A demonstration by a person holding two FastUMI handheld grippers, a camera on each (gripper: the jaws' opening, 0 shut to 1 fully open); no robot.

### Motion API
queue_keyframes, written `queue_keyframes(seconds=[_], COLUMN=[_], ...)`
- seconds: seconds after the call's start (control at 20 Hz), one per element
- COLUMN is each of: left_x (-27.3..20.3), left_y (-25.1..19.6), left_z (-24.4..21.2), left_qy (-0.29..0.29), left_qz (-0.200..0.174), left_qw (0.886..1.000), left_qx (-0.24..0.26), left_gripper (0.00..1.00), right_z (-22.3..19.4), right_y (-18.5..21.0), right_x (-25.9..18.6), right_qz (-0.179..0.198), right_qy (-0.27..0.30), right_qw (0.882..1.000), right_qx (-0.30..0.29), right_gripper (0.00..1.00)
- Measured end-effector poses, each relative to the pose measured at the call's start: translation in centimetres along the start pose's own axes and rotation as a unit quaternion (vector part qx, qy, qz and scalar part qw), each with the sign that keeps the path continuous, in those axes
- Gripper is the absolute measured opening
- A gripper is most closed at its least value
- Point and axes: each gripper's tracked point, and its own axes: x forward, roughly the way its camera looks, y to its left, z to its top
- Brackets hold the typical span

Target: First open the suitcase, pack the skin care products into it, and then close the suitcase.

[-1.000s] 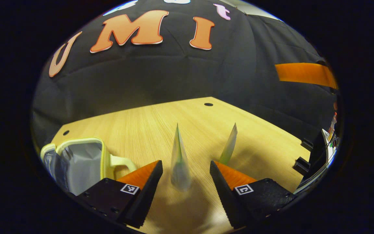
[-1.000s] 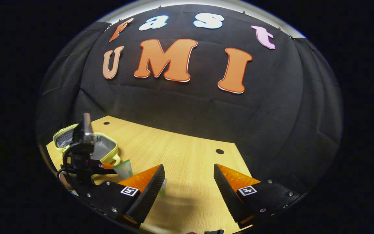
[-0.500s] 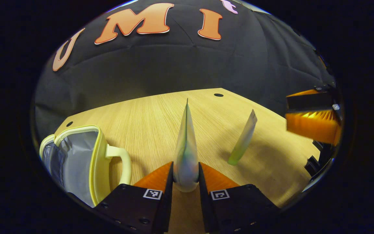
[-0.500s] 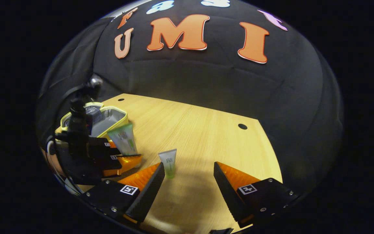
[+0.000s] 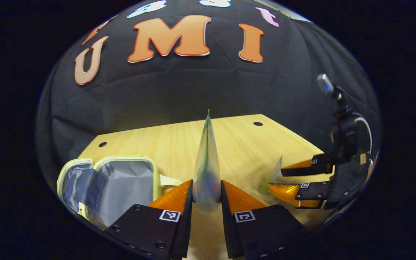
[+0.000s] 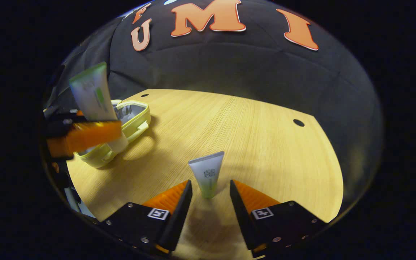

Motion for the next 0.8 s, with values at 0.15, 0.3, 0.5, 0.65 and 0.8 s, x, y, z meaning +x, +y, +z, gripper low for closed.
queue_keyframes(seconds=[0.15,0.3,0.5,0.65,0.8], left_x=[-2.4,-4.2,-5.3,-5.6,-5.5], left_y=[3.5,7.3,13.3,16.4,18.8], left_z=[1.1,0.9,-0.7,-1.7,-3.9], left_qy=[-0.007,0.001,0.021,0.036,0.069], left_qz=[0.032,0.062,0.096,0.100,0.092], left_qw=[0.999,0.998,0.994,0.994,0.992], left_qx=[-0.008,-0.027,-0.038,-0.034,-0.044], left_gripper=[0.40,0.41,0.41,0.39,0.39], right_z=[0.2,0.2,1.0,2.9,5.2], right_y=[0.3,0.8,1.7,3.3,5.4], right_x=[0.7,0.7,-0.5,-1.7,-3.1], right_qz=[-0.003,-0.003,-0.005,-0.007,-0.007], right_qy=[0.001,0.006,0.002,-0.016,-0.037], right_qw=[1.000,1.000,1.000,1.000,0.999], right_qx=[-0.002,-0.001,0.002,-0.003,-0.010], right_gripper=[0.49,0.37,0.36,0.36,0.36])
